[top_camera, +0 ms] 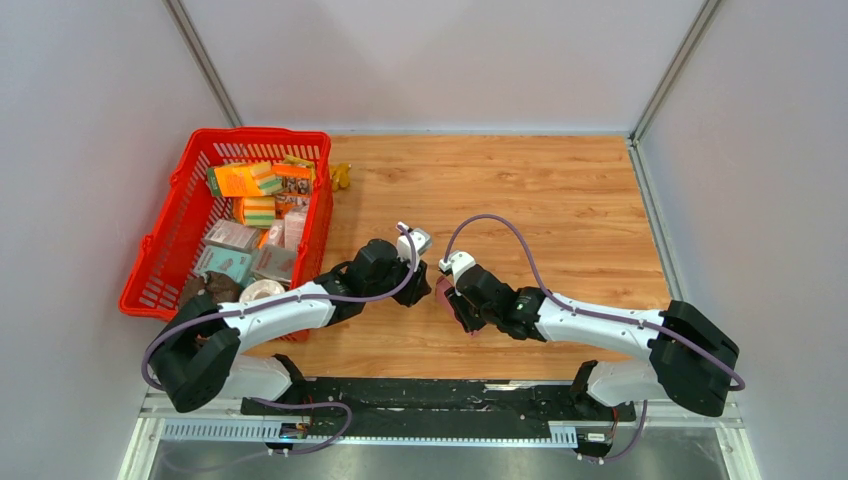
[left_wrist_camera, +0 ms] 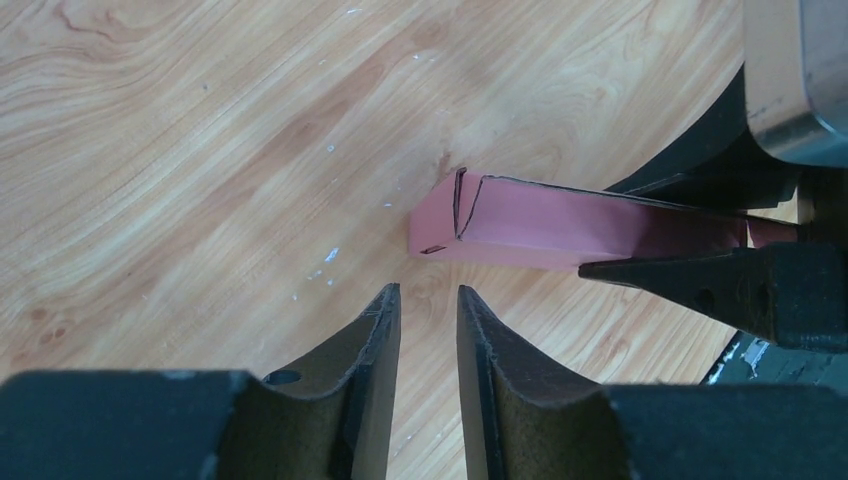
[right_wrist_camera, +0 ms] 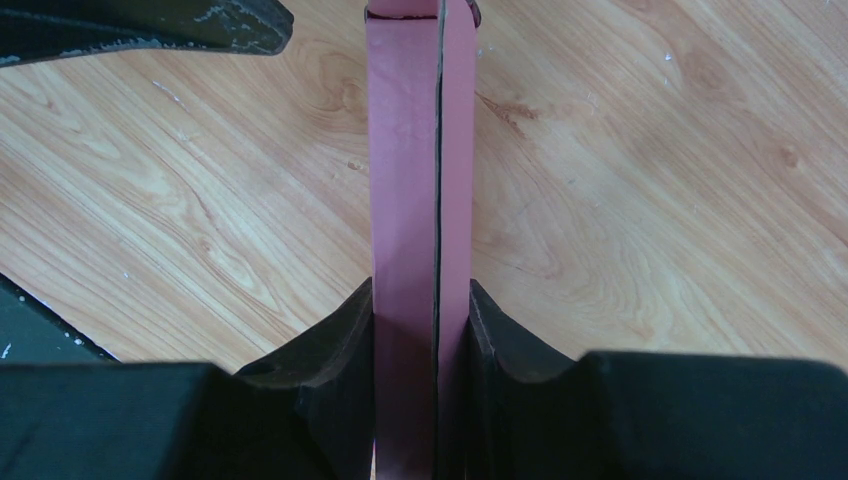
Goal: Fold the paper box
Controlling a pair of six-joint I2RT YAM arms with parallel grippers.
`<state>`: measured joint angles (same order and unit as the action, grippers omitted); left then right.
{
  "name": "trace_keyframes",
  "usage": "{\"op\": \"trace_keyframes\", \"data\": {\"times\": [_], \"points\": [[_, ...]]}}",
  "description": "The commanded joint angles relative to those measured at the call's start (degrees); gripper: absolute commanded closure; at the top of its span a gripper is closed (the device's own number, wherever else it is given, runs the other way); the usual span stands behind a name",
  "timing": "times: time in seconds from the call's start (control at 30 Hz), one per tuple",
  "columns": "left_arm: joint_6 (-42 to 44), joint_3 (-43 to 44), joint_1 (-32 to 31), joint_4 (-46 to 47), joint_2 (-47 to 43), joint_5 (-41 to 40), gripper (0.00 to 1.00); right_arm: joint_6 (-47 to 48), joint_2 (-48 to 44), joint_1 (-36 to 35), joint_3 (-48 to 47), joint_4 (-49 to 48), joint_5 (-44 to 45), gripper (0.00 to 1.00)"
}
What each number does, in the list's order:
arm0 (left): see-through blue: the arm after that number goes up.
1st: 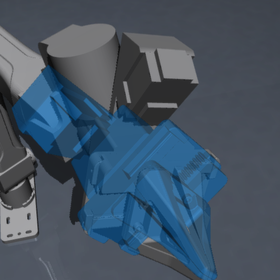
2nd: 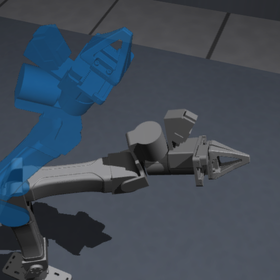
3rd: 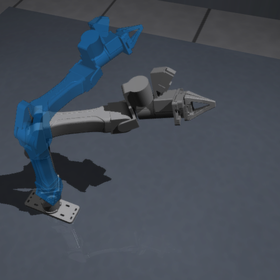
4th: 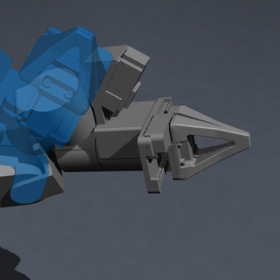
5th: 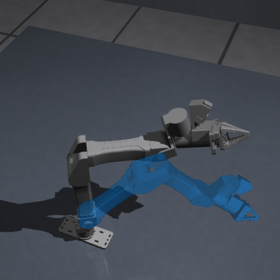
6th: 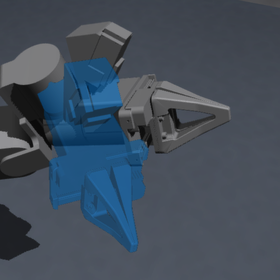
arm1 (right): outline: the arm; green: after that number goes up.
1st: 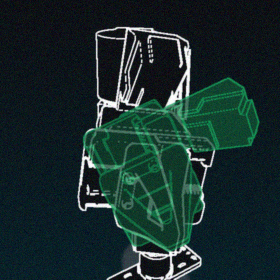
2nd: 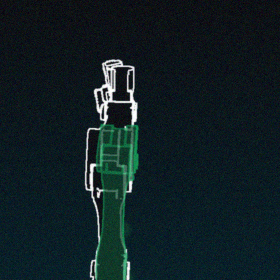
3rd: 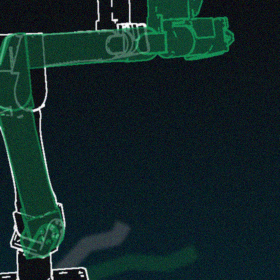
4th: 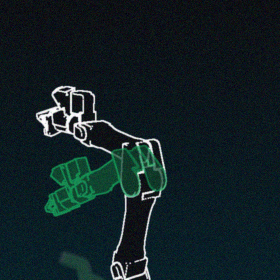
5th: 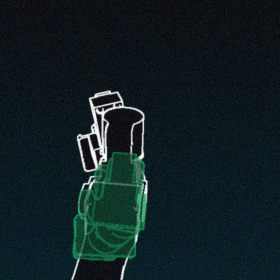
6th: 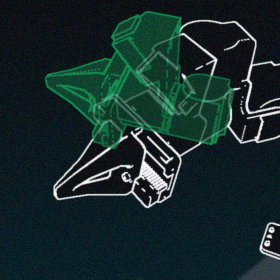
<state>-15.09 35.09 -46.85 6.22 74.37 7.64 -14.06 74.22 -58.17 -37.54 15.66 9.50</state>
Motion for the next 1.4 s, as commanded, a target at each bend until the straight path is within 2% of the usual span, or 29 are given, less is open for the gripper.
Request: {"op": "trace_keyframes", "data": {"times": [0.0,0.3,0.53,1.27,1.37], "points": [[2.0,1.73,0.09,3.09,0.25,1.32,0.65,0.35,-0.12,0.08,-1.13,0.51,-0.62,0.68],[1.56,2.35,0.09,8.37,1.48,3.7,0.61,0.44,-0.04,-0.01,-0.96,0.07,-0.62,0.68],[1.82,5.51,0.0,6.53,4.73,3.35,0.74,0.44,-0.21,-0.01,-0.87,-0.02,-0.71,0.68],[3.4,7.1,-2.1,6.44,6.49,0.53,0.76,0.62,0.93,-0.8,-1.22,0.07,0.26,0.69],[3.31,6.83,-2.19,6.44,6.58,0.27,0.85,0.7,0.84,-0.98,-1.57,0.42,0.43,0.69]]}}
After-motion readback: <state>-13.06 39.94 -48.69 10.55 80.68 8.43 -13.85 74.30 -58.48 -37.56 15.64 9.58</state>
